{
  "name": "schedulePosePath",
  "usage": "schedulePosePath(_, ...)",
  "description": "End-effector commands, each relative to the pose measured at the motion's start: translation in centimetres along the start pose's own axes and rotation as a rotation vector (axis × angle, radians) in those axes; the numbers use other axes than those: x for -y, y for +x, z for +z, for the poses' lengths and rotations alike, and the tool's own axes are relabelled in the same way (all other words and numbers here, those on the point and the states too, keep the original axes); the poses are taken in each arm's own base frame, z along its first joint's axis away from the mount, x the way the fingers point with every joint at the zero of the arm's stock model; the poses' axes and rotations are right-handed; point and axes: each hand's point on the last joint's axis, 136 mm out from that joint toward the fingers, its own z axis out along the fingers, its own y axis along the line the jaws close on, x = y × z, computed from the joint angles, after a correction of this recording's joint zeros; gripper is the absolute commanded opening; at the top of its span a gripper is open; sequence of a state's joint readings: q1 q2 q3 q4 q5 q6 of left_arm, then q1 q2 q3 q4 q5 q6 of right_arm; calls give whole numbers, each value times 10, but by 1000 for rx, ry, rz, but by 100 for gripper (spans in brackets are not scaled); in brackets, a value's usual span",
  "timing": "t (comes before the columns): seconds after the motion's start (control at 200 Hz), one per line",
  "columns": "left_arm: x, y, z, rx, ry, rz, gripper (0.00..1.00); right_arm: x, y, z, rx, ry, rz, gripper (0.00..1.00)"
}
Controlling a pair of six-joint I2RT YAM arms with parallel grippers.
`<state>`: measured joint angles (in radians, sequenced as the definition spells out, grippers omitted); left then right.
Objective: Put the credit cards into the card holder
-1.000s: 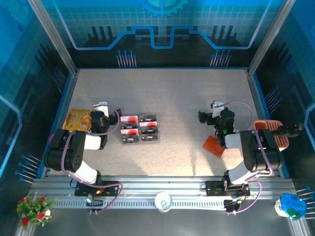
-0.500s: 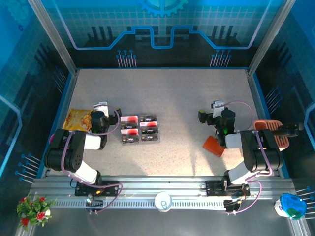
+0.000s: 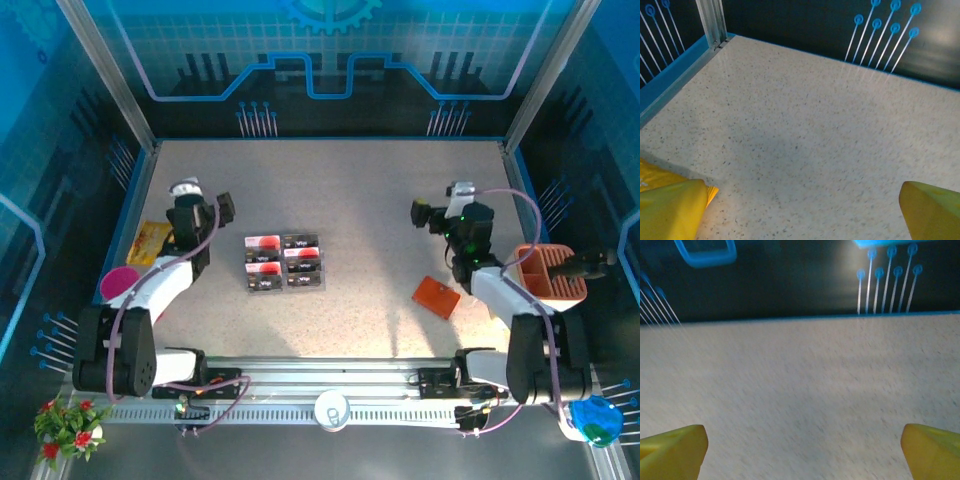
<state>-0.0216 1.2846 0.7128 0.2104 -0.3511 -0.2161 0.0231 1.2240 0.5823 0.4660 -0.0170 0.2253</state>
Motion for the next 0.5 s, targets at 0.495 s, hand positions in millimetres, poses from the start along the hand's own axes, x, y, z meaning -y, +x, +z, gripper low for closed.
schedulePosePath(0.495, -45, 106, -118, -510, -286, -354, 99, -197, 102, -69, -535, -424, -362, 98)
